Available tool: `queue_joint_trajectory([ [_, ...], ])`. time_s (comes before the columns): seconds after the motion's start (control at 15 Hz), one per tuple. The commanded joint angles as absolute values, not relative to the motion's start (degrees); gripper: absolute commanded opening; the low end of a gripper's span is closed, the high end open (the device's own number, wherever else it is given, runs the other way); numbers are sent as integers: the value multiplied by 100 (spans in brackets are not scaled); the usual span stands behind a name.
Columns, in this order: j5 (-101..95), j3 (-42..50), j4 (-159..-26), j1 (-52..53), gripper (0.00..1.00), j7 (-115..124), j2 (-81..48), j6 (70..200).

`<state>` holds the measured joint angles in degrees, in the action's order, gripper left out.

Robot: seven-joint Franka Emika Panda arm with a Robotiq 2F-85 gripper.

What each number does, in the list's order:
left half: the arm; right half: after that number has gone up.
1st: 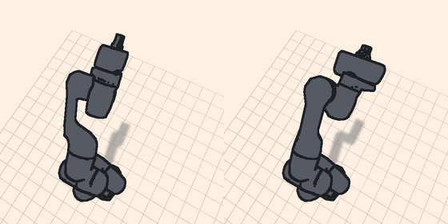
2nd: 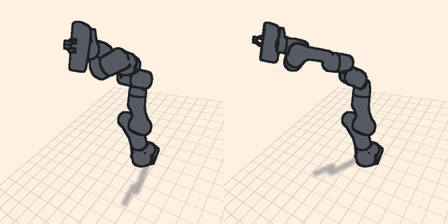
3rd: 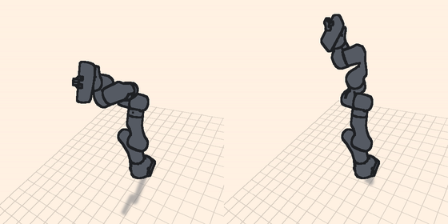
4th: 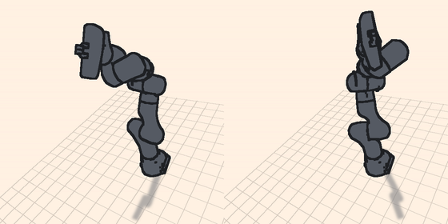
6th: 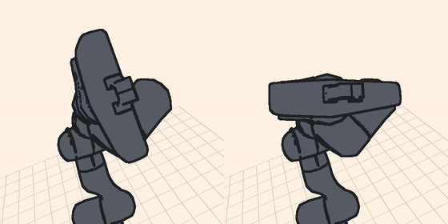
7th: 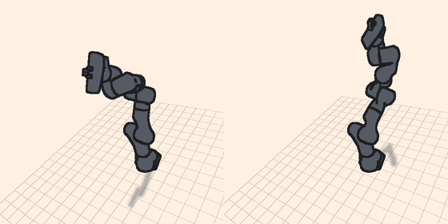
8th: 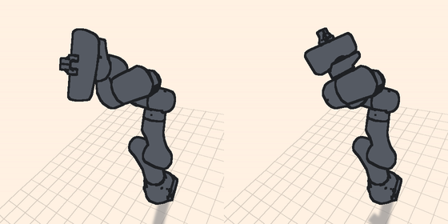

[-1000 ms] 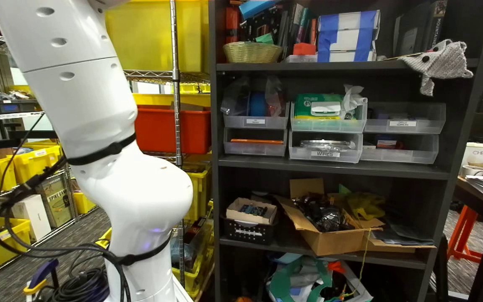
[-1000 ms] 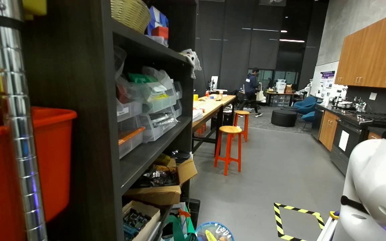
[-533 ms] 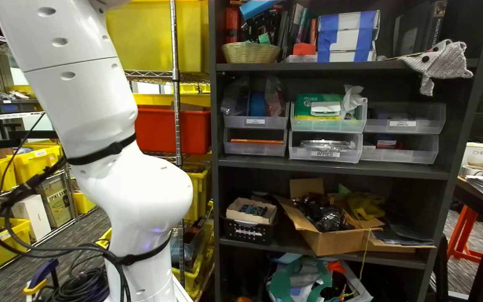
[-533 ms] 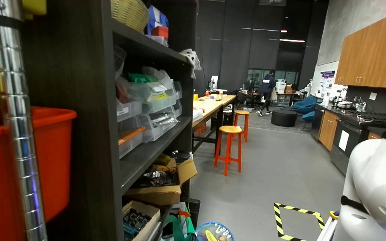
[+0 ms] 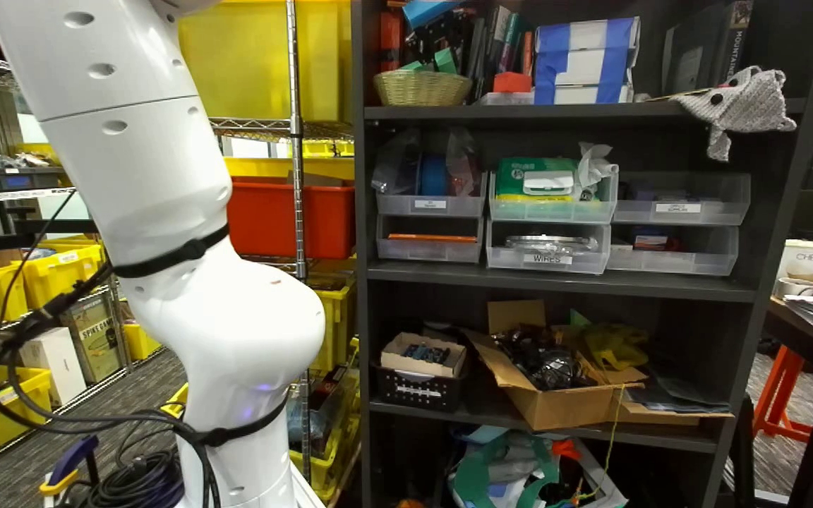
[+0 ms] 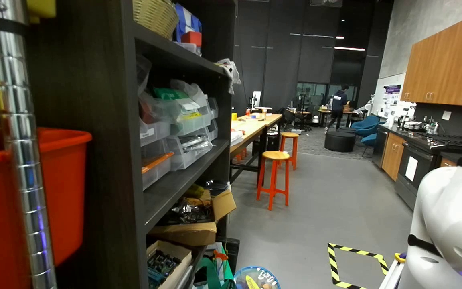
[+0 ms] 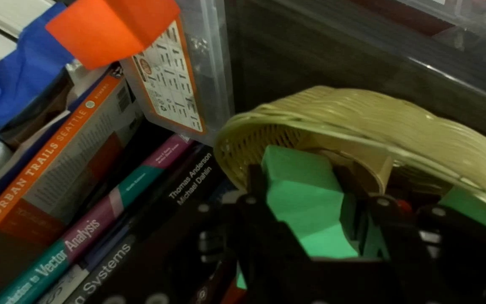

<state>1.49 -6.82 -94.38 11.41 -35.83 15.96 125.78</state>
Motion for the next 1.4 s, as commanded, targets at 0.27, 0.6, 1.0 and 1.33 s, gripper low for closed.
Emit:
queue_joint_trajectory([
  [0.27,318,-586,-9179,1242,18,-3728,1597,12812],
  [0.6,414,-512,-9087,1216,18,-3701,1631,13004],
  [1.0,781,-210,-9012,1176,18,-3685,1732,13307],
  [1.33,959,56,-9064,1125,18,-3614,1830,13520],
])
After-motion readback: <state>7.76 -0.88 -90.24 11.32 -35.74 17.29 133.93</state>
